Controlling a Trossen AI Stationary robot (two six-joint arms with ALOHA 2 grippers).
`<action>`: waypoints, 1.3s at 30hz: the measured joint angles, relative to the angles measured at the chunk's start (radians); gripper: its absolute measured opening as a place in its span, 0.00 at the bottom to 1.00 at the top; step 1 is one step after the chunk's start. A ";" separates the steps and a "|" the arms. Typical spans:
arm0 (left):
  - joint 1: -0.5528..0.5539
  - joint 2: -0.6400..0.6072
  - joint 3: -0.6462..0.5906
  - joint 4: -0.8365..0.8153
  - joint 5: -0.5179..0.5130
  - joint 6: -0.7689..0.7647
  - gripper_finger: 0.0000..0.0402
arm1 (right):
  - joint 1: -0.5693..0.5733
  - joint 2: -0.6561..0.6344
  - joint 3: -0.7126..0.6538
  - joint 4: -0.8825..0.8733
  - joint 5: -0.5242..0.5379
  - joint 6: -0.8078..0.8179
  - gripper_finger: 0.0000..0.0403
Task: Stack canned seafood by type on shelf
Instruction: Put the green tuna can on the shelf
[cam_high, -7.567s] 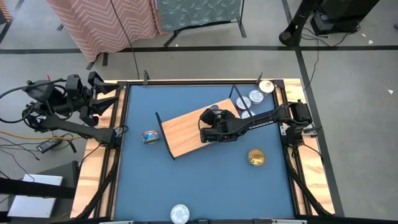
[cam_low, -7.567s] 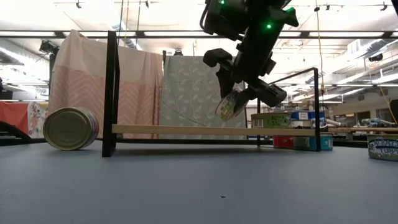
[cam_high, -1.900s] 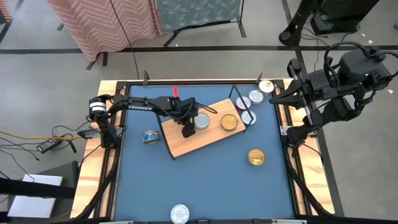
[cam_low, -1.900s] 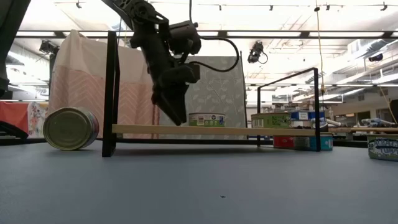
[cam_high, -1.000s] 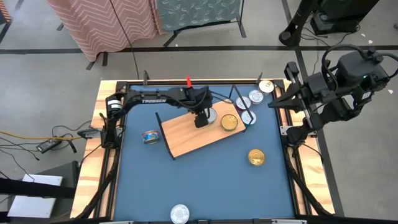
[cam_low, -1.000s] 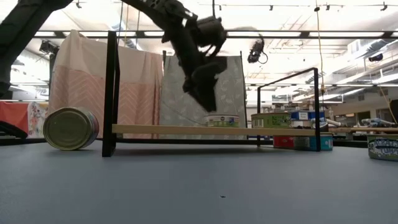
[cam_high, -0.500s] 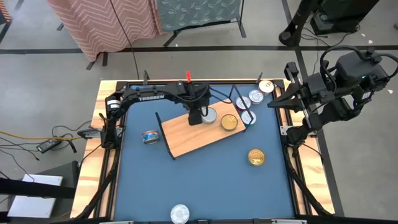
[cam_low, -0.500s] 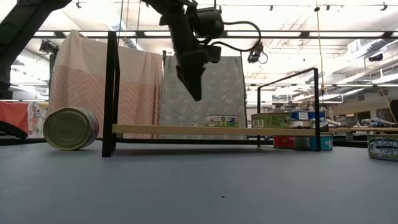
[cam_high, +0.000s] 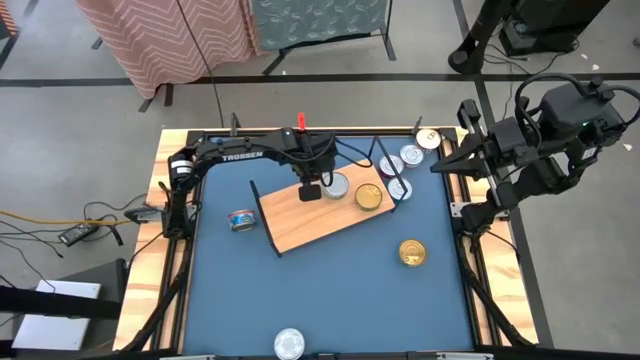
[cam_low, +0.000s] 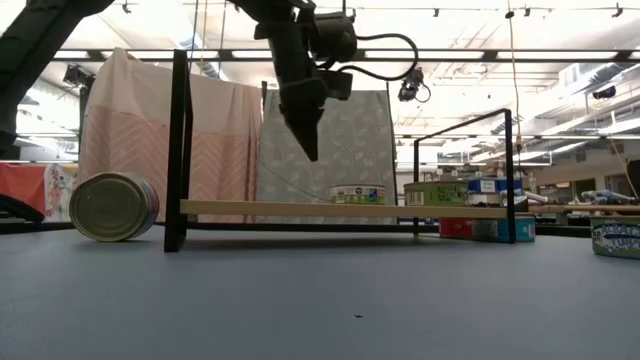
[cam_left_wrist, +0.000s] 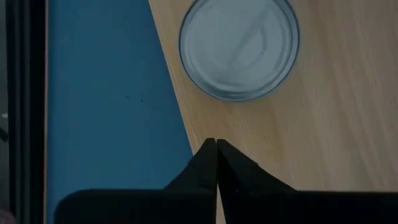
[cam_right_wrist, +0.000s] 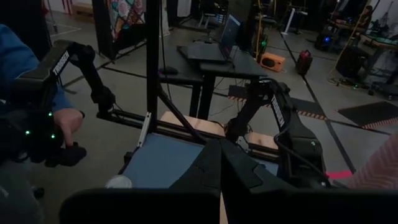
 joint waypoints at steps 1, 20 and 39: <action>0.001 0.000 0.000 -0.003 0.000 0.000 0.02 | 0.004 0.000 0.000 0.001 0.000 0.000 0.02; -0.002 0.001 -0.194 0.102 0.150 -0.111 0.00 | 0.103 0.000 0.000 0.011 0.072 0.007 0.02; 0.001 0.001 -0.232 0.435 0.180 -0.188 0.00 | 0.104 0.000 0.000 0.020 0.087 0.002 0.02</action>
